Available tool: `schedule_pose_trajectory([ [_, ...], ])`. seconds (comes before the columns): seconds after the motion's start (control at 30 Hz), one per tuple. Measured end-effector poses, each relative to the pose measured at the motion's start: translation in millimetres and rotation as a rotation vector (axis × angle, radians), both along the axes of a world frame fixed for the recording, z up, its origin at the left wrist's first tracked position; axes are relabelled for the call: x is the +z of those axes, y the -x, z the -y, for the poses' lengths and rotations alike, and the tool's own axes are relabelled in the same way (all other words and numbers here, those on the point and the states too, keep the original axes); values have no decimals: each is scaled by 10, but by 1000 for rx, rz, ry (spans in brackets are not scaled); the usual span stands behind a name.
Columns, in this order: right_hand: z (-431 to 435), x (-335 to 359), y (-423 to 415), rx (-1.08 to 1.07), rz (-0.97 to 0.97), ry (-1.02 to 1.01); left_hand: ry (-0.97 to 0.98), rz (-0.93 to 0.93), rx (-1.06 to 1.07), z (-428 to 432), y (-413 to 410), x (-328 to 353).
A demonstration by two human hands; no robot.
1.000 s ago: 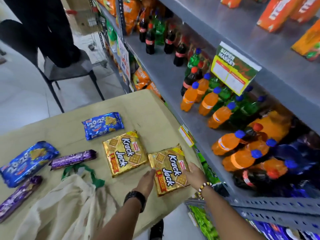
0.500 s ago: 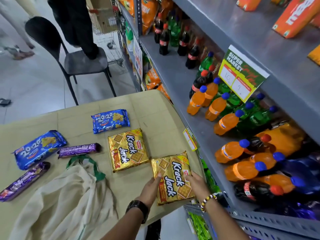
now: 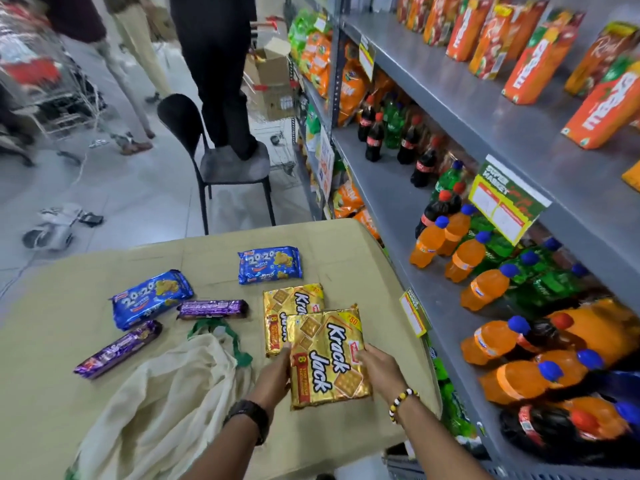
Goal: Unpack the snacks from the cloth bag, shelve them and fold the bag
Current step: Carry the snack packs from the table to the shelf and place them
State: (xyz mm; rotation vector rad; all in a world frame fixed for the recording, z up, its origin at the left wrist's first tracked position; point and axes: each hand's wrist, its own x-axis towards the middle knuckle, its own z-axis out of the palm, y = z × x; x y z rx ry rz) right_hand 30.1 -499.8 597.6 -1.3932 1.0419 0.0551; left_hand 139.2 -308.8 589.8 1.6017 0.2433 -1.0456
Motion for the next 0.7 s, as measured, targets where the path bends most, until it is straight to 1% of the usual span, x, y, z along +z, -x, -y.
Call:
schedule_pose_trajectory([
  [0.23,-51,16,-835,70,-14,28,0,47,19,-98,-787,1],
  [0.37,14,-13,-1166,118,-47,117,-19,35,7,-69,-1083,-46],
  [0.53,27,-112,-1398,93,-70,117,-37,20,-17,22,-1332,-41],
  [0.7,37,-258,-1467,89,-126,97,-73,22,-32,50,-1477,-290],
])
